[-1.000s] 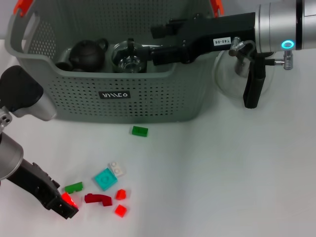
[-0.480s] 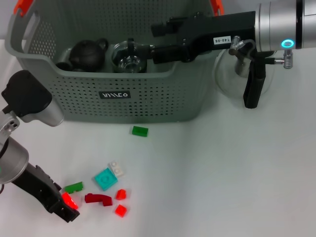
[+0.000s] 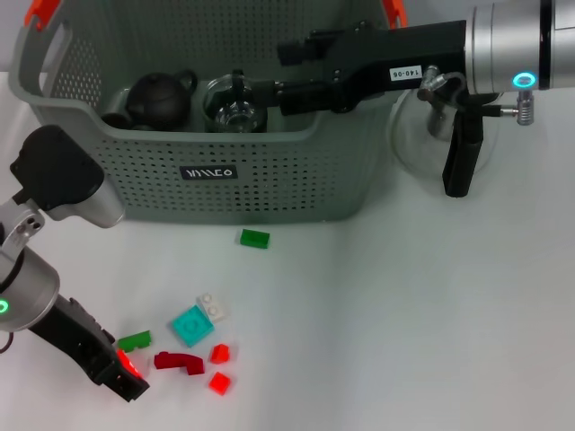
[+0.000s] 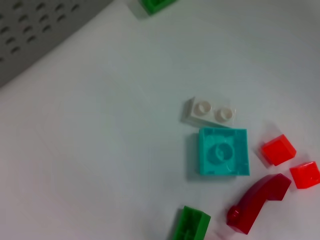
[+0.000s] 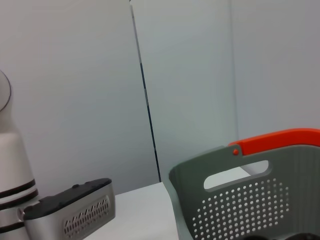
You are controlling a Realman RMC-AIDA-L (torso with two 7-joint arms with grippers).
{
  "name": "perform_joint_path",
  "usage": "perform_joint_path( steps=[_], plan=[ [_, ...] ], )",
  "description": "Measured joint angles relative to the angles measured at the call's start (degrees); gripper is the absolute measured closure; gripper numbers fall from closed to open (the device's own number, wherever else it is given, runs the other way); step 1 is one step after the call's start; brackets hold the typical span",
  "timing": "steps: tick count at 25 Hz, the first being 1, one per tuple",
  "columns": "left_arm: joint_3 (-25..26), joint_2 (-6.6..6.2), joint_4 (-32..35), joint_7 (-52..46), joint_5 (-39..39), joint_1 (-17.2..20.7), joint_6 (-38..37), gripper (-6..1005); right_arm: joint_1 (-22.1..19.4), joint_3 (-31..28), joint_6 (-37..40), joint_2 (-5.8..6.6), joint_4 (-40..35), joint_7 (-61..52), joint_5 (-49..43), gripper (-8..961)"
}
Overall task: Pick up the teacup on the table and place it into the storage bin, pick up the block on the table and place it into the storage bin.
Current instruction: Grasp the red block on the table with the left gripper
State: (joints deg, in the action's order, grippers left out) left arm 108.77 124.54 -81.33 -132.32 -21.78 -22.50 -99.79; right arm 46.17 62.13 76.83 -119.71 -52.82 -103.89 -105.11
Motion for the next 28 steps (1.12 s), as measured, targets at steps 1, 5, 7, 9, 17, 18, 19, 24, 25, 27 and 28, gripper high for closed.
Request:
perform_joint_path(
  steps=[1, 5, 7, 9, 17, 18, 19, 24, 25, 27, 28],
  plan=[
    [-0.1, 0.0, 0.0, -0.1, 0.0, 0.0, 0.0, 144, 0.0, 0.0, 0.0, 0.0, 0.0, 0.1, 0.0, 173],
    [-0.3, 0.0, -0.3, -0.8, 0.1, 0.0, 0.3, 144, 0.0, -0.4, 0.0, 0.0, 0.3, 0.4, 0.0, 174],
    [-0.4, 0.0, -0.4, -1.1, 0.2, 0.0, 0.4, 144, 0.0, -0.7, 0.0, 0.0, 0.5, 0.6, 0.0, 174],
    [-0.6, 0.0, -0.6, -1.4, 0.4, 0.0, 0.4, 144, 0.0, -0.9, 0.0, 0.0, 0.6, 0.8, 0.0, 174],
    [-2.6, 0.0, -1.0, -2.4, 1.3, 0.0, 0.0, 144, 0.1, -1.2, 0.0, 0.0, 0.7, 0.9, 0.0, 174],
    [-2.9, 0.0, -1.0, -2.5, 1.3, 0.0, 0.0, 144, 0.1, -1.2, 0.0, 0.0, 0.7, 1.0, 0.0, 174],
    [-3.2, 0.02, -1.1, -2.6, 1.3, 0.1, 0.0, 144, 0.1, -1.2, 0.0, 0.0, 0.7, 1.0, 0.0, 174],
    [-4.5, 0.08, -1.9, -3.9, 1.3, 0.3, 0.1, 144, 0.2, -1.2, 0.0, 0.0, 0.7, 1.0, 0.0, 175],
    [-4.6, 0.1, -2.1, -4.0, 1.3, 0.3, 0.1, 145, 0.2, -1.2, 0.0, 0.0, 0.7, 1.0, 0.0, 175],
    [-4.8, 0.14, -2.4, -4.2, 1.2, 0.4, 0.0, 145, 0.2, -1.2, 0.0, 0.0, 0.7, 1.0, 0.0, 175],
    [-5.0, 0.16, -2.5, -4.3, 1.2, 0.4, 0.0, 145, 0.2, -1.2, 0.0, 0.0, 0.7, 1.0, 0.0, 175]
  ],
)
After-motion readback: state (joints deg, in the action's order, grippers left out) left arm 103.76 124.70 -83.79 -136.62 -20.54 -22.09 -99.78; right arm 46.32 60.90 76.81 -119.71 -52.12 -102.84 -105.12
